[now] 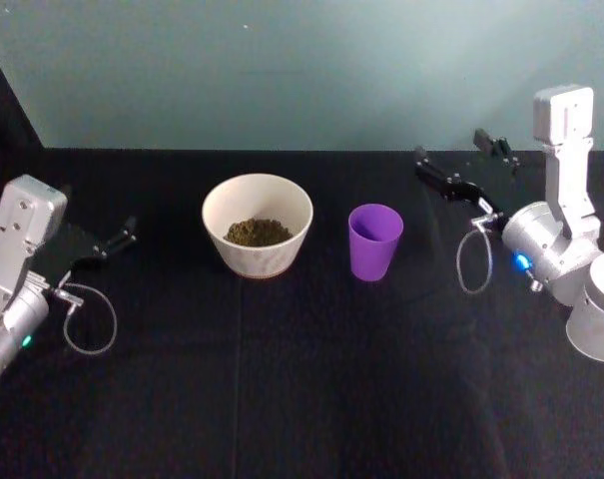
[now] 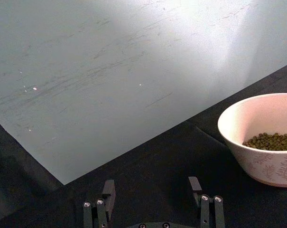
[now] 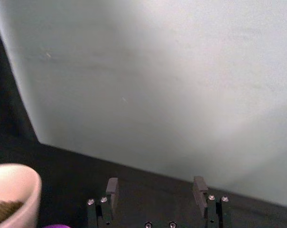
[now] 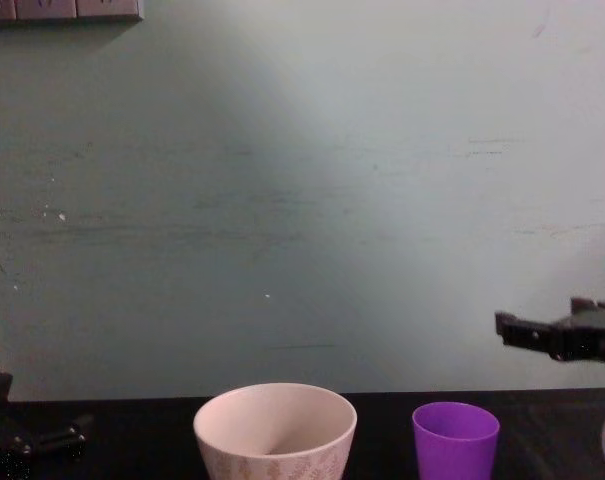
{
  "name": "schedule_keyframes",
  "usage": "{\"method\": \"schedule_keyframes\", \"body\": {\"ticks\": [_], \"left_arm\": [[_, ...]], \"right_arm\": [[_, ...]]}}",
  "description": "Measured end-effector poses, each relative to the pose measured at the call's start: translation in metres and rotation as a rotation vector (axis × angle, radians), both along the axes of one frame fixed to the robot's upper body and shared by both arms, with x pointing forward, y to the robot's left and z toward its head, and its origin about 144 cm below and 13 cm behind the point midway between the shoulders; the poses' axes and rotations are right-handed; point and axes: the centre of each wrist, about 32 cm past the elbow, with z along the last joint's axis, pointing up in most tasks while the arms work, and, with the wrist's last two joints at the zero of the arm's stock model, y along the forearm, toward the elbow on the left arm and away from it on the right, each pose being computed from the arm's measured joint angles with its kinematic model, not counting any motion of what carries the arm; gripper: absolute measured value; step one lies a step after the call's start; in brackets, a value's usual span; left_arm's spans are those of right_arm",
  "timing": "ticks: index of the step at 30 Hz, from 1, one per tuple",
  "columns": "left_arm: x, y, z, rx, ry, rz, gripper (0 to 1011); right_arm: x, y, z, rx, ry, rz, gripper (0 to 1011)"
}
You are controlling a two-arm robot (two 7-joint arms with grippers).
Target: Pick up the cup and pour the mung beans from the cup into the bowl.
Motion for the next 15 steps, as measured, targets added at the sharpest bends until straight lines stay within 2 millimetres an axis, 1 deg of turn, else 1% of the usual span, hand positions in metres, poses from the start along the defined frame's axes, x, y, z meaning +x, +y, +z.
{"method": "schedule_keyframes", "body": {"ticks": [4,10,15], "left_arm": [[0.000,0.000,0.000,0.000,0.000,0.000,1000],[0.000,0.000,0.000,0.000,0.000,0.000,1000],[0.000,0.000,0.000,0.000,0.000,0.000,1000]], "right_arm": [[0.003,-0.003,-0.009,-0.023,0.046,-0.032,1003],[0.001,-0.002,-0.028,-0.039,0.105,-0.043,1003],[0.000,-0.002,-0.033,-0.029,0.104,-0.049,1003]]}}
